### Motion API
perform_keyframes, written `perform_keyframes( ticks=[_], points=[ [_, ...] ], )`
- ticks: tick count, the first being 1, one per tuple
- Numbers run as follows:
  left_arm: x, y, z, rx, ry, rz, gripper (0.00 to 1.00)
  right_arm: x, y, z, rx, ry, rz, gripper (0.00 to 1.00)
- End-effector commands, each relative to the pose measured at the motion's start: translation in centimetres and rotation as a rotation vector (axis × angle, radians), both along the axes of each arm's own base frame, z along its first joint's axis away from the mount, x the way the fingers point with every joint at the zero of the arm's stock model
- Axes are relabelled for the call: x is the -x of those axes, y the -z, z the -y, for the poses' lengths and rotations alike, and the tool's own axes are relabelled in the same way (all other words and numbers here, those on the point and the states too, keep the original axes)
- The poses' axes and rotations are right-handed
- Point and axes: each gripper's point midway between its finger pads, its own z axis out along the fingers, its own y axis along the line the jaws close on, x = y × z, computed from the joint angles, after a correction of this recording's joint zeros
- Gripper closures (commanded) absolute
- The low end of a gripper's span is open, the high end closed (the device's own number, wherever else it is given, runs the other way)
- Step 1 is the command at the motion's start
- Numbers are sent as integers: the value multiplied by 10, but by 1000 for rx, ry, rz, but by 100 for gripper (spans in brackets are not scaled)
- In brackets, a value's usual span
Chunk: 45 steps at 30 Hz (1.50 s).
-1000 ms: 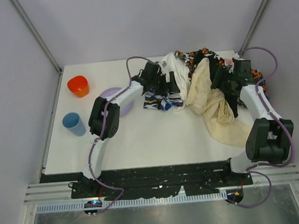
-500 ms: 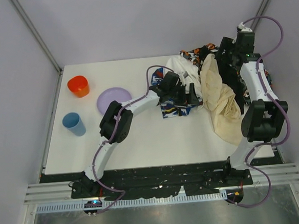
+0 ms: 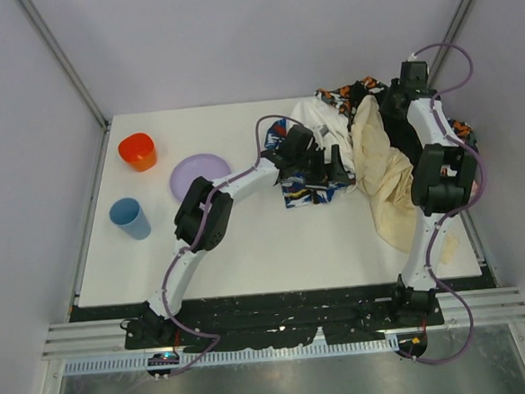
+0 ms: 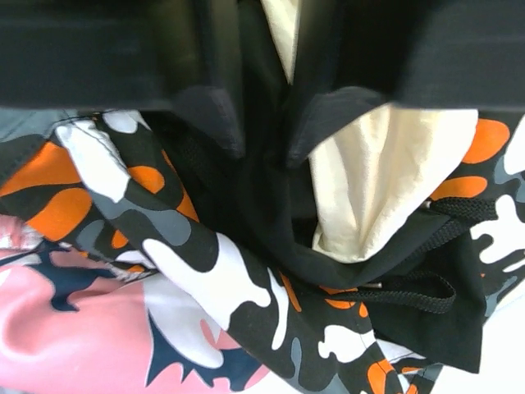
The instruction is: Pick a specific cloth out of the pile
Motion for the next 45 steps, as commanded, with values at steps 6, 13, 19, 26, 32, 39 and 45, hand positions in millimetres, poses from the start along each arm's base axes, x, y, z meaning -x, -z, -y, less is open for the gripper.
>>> perform_keyframes(
  ticks=[6,13,19,26,32,39,45],
  points=[
    [-3,-4,6,27,8,-18,9,-7,-114,-21,-30,-79,236,95],
    [-5,-21,17,97,16,-22,9,39,-320,-47,42,-131,676,95],
    [-9,-32,27,135,13,-28,10,144,-504,-63,36,-103,1202,95],
    [-7,-44,37,158,15,-29,11,267,-627,-88,-59,-212,1660,95],
    [9,-61,34,171,37,-37,8,315,-644,-114,-167,-358,1703,95],
    [53,-93,-24,99,54,40,0,333,-627,-142,-233,-501,1602,94],
    [100,-130,-109,7,-33,189,0,340,-593,-167,-290,-594,1486,95]
  ],
)
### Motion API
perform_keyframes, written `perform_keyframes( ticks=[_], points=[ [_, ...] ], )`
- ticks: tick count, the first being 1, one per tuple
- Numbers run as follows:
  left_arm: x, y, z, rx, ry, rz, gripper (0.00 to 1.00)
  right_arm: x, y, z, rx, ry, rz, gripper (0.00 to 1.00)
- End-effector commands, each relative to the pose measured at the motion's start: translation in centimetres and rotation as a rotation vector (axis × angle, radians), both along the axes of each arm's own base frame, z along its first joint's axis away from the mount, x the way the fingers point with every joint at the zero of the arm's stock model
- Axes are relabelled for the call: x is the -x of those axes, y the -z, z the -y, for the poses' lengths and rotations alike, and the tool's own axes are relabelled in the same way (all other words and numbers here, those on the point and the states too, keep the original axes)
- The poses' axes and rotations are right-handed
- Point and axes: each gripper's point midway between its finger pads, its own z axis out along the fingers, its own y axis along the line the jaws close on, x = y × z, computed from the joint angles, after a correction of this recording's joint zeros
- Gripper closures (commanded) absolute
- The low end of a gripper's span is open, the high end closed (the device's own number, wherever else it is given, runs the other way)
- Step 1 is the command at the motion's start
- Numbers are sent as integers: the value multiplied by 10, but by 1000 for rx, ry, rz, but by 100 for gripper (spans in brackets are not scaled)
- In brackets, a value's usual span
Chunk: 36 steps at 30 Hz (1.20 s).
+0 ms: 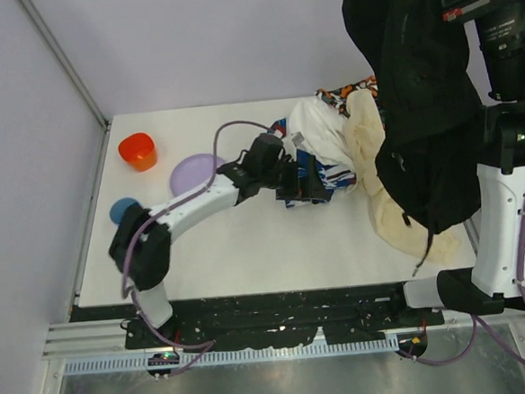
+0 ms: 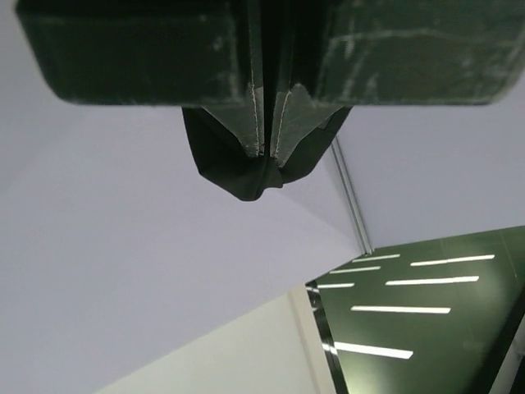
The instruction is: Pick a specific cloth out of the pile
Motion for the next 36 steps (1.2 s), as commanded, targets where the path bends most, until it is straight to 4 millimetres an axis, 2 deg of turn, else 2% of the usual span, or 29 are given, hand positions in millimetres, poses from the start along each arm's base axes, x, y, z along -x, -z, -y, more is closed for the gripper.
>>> perform_keyframes(
  ticks=[1,4,5,6,7,8,9,10,11,12,15,16,17,18,22,23,24,25,29,31,35,36],
  points=[
    [24,-69,-56,0,-48,240,0,35,16,-26,44,-111,-21,94],
    [36,-67,-105,-112,-158,287,0,34,46,-43,76,-143,-110,95],
    [33,-64,-124,-168,-224,312,0,35,59,-50,96,-172,-136,95],
    [35,-61,-143,-216,-272,331,0,49,62,-55,96,-208,-134,95],
    [37,-58,-160,-263,-315,343,0,42,81,-66,109,-247,-179,94],
    [40,-58,-177,-300,-349,362,0,55,81,-66,111,-256,-153,95],
    [48,-60,-195,-336,-376,370,0,51,96,-74,110,-282,-186,95],
    [52,-59,-211,-379,-415,367,0,60,98,-75,106,-292,-177,94],
    [56,-61,-227,-405,-458,376,0,56,112,-83,111,-317,-209,95],
    [61,-61,-241,-430,-497,371,0,59,116,-87,117,-336,-214,94],
    [73,-63,-283,-480,-625,387,0,62,134,-119,171,-444,-259,94],
    [77,-67,-295,-476,-671,399,0,57,142,-129,188,-465,-280,95],
    [83,-69,-307,-472,-712,400,0,61,146,-141,208,-500,-279,94],
    [86,-69,-316,-470,-747,408,0,55,152,-149,216,-506,-299,94],
    [102,-73,-344,-416,-838,423,0,54,172,-187,277,-559,-313,95],
    [106,-71,-348,-408,-838,432,0,53,174,-193,278,-569,-307,95],
    [110,-69,-353,-400,-846,435,0,51,186,-200,296,-581,-329,95],
    [115,-67,-358,-389,-855,429,0,49,186,-204,290,-585,-310,94],
    [123,-61,-362,-348,-854,426,0,35,219,-220,320,-595,-362,95],
    [126,-59,-364,-343,-860,426,0,28,241,-229,349,-608,-398,95],
    [125,-58,-369,-343,-888,428,0,28,287,-248,417,-663,-471,95],
    [125,-58,-369,-340,-894,428,0,29,311,-255,439,-677,-503,95]
  ],
)
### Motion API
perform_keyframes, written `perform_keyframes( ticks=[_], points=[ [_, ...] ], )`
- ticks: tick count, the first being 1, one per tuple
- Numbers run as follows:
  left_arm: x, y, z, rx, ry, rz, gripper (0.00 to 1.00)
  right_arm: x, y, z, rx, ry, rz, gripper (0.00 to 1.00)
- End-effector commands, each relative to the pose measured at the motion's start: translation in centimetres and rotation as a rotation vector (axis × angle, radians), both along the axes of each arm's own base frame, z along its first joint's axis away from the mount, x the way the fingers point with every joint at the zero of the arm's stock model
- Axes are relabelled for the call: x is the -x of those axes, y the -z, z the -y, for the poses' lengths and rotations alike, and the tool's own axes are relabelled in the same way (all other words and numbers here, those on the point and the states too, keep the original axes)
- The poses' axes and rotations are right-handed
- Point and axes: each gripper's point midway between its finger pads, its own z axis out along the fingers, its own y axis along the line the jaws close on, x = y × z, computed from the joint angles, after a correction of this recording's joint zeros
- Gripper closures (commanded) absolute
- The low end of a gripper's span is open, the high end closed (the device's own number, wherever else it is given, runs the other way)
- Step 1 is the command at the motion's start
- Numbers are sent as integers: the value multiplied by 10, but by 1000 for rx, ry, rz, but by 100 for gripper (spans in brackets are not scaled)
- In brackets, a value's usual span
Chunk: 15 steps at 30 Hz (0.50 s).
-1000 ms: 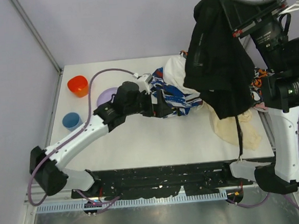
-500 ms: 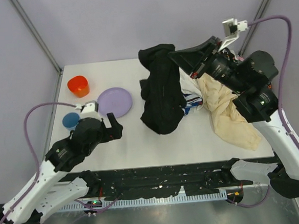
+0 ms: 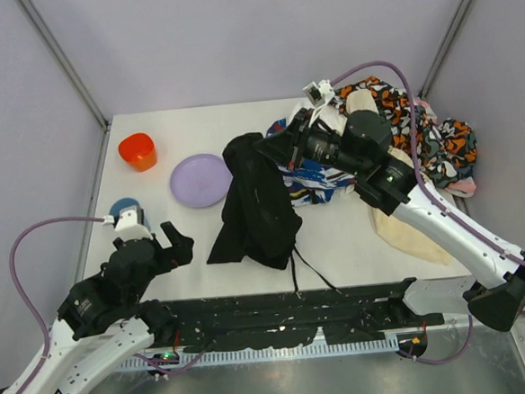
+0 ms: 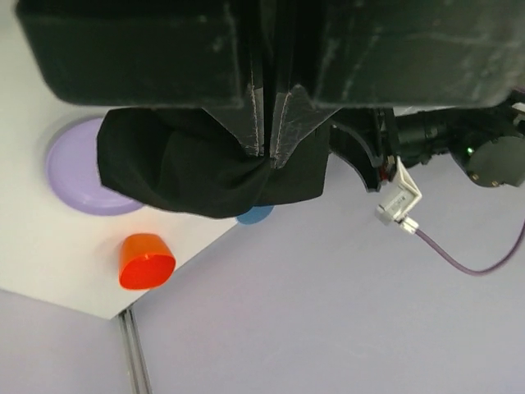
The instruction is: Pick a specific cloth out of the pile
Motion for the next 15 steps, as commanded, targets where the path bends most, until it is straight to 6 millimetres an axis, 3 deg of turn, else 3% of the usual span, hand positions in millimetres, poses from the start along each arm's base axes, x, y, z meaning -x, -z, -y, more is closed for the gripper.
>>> perform_keyframes(
  ticks=[1,2,3,4,7,9,12,15],
  points=[
    [-5,-3,-5,21,-53,29,0,7,41,-17,25,-47,32,94],
    [-6,-1,-3,21,-50,29,0,12,52,-24,37,-55,31,94],
    [-7,0,-3,21,-51,29,0,11,87,-29,85,-41,-10,94],
    [-8,2,-2,20,-53,28,0,14,105,-39,114,-51,-9,94],
    [-10,7,1,10,-49,12,0,13,203,-45,225,-10,-152,94],
    [-10,9,2,-1,-48,0,0,12,256,-45,236,17,-268,94],
    [-10,14,2,-19,-46,-18,0,9,301,-43,298,49,-344,82],
    [-11,14,4,-23,-44,-25,0,5,296,-41,397,49,-318,75]
  ],
)
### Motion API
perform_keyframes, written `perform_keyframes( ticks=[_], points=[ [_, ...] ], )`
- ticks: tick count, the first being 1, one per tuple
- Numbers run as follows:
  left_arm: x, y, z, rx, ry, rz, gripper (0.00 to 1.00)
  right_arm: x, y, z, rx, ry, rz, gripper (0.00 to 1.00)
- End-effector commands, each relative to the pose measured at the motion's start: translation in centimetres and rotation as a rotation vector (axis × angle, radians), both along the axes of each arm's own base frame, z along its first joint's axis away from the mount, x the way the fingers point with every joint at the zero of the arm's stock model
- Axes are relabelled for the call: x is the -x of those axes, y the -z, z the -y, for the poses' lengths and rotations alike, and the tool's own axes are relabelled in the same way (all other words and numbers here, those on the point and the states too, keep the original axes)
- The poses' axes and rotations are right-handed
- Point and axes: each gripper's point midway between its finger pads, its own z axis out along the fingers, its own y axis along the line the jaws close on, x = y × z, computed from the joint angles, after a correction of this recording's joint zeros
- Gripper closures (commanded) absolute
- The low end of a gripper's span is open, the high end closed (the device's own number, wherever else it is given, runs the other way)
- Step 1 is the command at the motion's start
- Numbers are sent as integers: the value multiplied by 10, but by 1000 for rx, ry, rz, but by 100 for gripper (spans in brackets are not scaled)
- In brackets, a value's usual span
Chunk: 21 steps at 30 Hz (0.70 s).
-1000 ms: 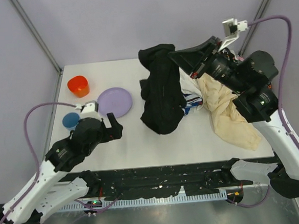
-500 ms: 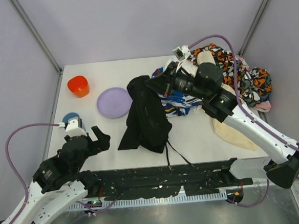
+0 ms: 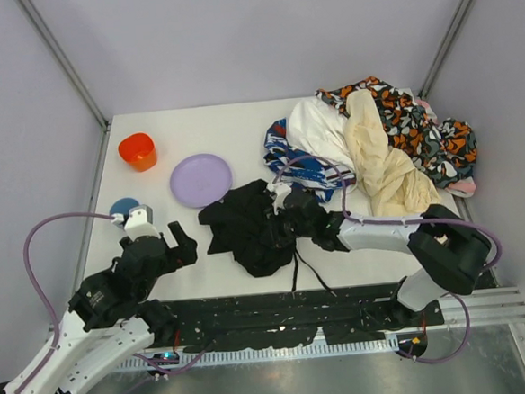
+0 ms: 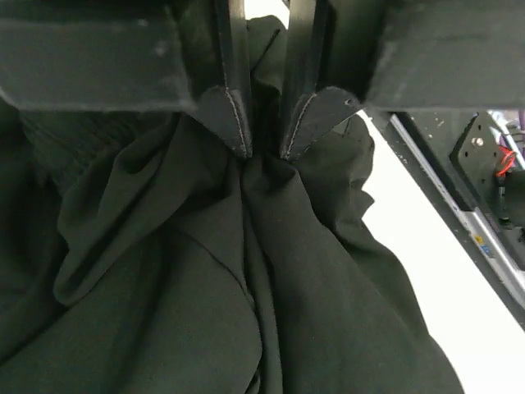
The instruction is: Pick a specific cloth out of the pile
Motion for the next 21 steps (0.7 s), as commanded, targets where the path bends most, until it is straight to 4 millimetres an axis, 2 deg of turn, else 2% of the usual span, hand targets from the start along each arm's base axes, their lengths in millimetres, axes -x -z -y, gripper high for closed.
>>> perform_keyframes(
  ticks=[1,2,3,4,5,6,7,8,9,10,11,12,13,14,15,16,17,18,19,21],
  points=[
    [-7,-6,3,19,-22,22,0,-31,-83,-15,-106,37,188,53],
    [-7,-5,3,16,-23,19,0,-30,-86,-10,-85,38,202,47],
    [-7,-4,3,16,-20,19,1,-34,-110,-2,-106,77,248,22],
    [-7,-4,3,15,-24,16,0,-31,-129,9,-118,105,273,3],
    [-6,-4,3,17,-21,18,0,-42,-140,22,-95,190,311,5],
    [-6,-4,2,17,-23,20,0,-38,-146,42,-54,231,311,5],
    [-6,-4,2,16,-21,23,0,-47,-160,59,-33,322,353,5],
    [-6,-5,2,16,-22,26,0,-42,-165,77,8,357,359,5],
    [-6,-5,1,17,-23,31,0,-50,-172,102,48,471,399,5],
    [-6,-6,1,21,-22,34,0,-45,-179,124,70,526,416,5],
    [-6,-6,0,21,-24,36,0,-51,-179,152,122,655,444,5],
    [-6,-7,1,26,-21,41,0,-49,-187,185,151,779,477,5],
    [-7,-7,2,31,-20,47,0,-45,-180,199,170,832,469,5],
    [-7,-8,3,36,-15,51,0,-40,-186,222,168,917,489,5],
    [-8,-8,4,39,-12,56,0,-36,-180,231,181,938,490,5],
    [-8,-8,4,40,-13,58,0,-31,-186,243,151,973,503,5],
    [-9,-7,5,39,-14,59,0,-27,-181,247,134,989,496,5],
    [-10,-7,5,40,-17,61,0,-24,-185,251,88,1002,505,5],
    [-11,-6,5,38,-17,60,0,-22,-178,254,94,999,509,5],
    [-12,-5,6,34,-21,54,0,-18,-183,256,39,990,532,5]
  ],
)
